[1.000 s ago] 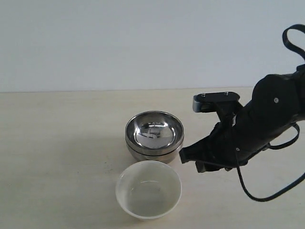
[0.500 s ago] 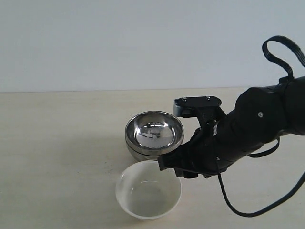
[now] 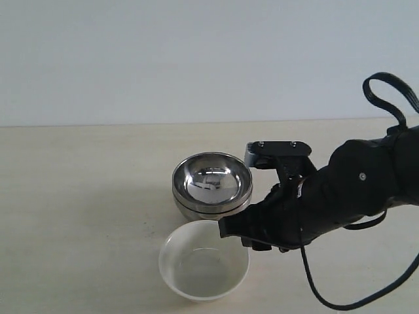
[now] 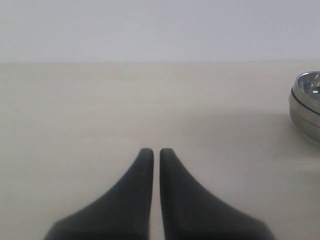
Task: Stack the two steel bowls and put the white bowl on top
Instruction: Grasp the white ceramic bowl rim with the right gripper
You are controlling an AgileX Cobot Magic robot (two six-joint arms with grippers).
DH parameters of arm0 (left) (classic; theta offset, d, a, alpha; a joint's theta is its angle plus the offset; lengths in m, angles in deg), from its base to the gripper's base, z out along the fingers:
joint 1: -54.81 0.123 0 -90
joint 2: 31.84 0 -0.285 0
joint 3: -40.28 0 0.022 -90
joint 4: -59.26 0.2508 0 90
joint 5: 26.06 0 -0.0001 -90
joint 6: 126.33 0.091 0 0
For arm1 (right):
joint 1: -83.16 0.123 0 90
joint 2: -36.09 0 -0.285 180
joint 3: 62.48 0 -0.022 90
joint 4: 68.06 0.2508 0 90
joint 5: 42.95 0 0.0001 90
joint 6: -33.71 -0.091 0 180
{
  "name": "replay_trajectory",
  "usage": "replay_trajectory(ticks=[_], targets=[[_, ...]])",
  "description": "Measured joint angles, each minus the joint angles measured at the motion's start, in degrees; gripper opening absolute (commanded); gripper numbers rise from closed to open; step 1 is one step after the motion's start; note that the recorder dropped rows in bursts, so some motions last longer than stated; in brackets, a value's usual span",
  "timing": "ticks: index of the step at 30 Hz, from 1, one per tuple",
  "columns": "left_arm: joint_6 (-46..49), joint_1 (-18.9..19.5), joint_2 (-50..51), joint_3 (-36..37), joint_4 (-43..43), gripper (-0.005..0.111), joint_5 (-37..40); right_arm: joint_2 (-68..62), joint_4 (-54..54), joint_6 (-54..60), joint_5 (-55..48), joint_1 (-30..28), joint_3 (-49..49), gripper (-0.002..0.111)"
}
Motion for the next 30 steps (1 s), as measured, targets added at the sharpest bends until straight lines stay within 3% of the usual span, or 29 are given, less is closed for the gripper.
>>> replay_trajectory(ticks=[8, 30], targets=[[0.0, 0.0, 0.0, 0.0, 0.0, 0.004, 0.0, -3.7, 0.8, -1.1, 4.5, 4.7, 0.0, 0.036], [0.0, 0.0, 0.0, 0.0, 0.0, 0.004, 0.0, -7.0, 0.9, -2.1, 5.9, 4.7, 0.0, 0.036]])
